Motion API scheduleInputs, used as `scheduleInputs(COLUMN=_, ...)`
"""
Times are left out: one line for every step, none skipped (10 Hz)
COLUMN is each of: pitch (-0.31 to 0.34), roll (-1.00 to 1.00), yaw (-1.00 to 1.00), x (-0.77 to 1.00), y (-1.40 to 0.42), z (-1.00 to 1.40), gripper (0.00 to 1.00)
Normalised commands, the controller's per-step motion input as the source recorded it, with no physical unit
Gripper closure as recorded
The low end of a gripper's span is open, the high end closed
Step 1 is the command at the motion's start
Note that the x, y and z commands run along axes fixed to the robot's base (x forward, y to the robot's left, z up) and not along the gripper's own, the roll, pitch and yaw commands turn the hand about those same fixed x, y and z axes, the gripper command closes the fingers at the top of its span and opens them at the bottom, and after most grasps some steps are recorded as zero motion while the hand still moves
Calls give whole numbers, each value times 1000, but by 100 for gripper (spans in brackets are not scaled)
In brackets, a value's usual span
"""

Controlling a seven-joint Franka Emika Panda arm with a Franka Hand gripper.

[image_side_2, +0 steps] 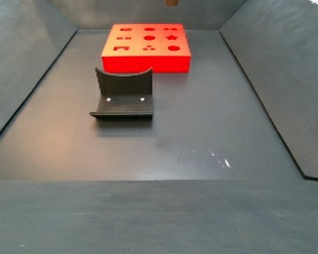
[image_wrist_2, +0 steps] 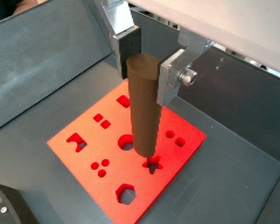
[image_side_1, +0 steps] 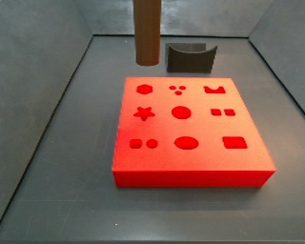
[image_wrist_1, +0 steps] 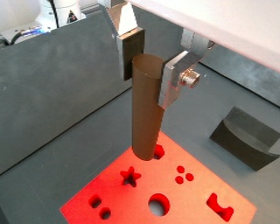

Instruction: Insert the oval object.

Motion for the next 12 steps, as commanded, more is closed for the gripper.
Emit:
scheduleInputs(pitch=0, roll=-279, yaw=-49, x=49, y=83, z=-31, gripper=100)
scheduleInputs(pitch=0, roll=-500, yaw=0, x=43, y=211, z=-71, gripper=100)
scheduleInputs(pitch=0, roll=-500, yaw=0, x=69, y=186, z=0, gripper=100)
scheduleInputs(pitch=0, roll=-336, yaw=0, x=6, y=0, z=-23, gripper=100)
scheduleInputs(pitch=0, roll=0, yaw=0, x=0, y=-26, z=-6, gripper=100)
scheduleInputs(pitch=0, roll=111, yaw=326, x=0, y=-91, z=0, gripper=100)
scheduleInputs(pitch=0, roll=226, yaw=246, x=231, y=-397, z=0, gripper=100)
scheduleInputs(pitch=0, roll=173, yaw=214, x=497, y=-557, z=0, gripper=100)
scheduleInputs(pitch=0, roll=139, yaw=143, x=617, y=-597, z=0, gripper=100)
scheduleInputs(pitch=0, roll=137, yaw=137, x=666, y=-583, z=0, gripper=100)
scheduleInputs(pitch=0, roll=147, yaw=109, x=760, y=-543, z=-6, gripper=100)
scheduleInputs(pitch=0, roll=179, yaw=129, x=783, y=-480, z=0, gripper=100)
